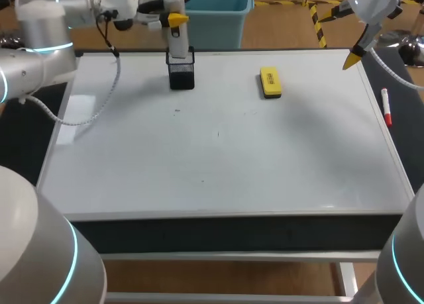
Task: Pick up the inspection probe, press it on each red-marked spot on the whiteboard one by one, put down the probe, pick up the eraser, and wipe off all the red marks.
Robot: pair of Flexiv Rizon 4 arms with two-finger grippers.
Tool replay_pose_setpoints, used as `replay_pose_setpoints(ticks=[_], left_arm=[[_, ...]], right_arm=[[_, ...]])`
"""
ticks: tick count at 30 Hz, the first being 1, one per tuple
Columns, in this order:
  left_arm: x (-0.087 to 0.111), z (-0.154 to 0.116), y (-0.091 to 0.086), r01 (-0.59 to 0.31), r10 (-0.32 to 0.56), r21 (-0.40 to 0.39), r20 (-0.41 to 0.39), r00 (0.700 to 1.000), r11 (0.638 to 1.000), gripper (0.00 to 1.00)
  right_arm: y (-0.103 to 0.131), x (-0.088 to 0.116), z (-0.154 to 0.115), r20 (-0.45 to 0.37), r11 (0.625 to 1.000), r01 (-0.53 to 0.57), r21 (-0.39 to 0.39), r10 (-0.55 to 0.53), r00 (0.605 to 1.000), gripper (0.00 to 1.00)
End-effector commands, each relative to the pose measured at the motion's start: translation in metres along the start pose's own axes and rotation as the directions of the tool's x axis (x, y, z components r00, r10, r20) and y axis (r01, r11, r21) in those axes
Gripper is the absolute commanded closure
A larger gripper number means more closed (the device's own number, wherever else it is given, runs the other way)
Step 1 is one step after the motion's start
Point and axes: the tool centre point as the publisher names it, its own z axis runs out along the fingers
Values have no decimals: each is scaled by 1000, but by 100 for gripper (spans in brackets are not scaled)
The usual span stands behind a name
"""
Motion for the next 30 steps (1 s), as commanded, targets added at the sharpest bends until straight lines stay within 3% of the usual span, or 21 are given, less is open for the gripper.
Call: replay_pose_setpoints(ticks=[1,30], left_arm=[[-6,-3,8,4,-3,16,-51,999,1000,100],[-9,-8,55,61,-61,28,-10,998,998,100]], right_arm=[[0,0,-1,-3,1000,1,2,-1,1000,0],[0,0,-1,-3,1000,1,2,-1,1000,0]])
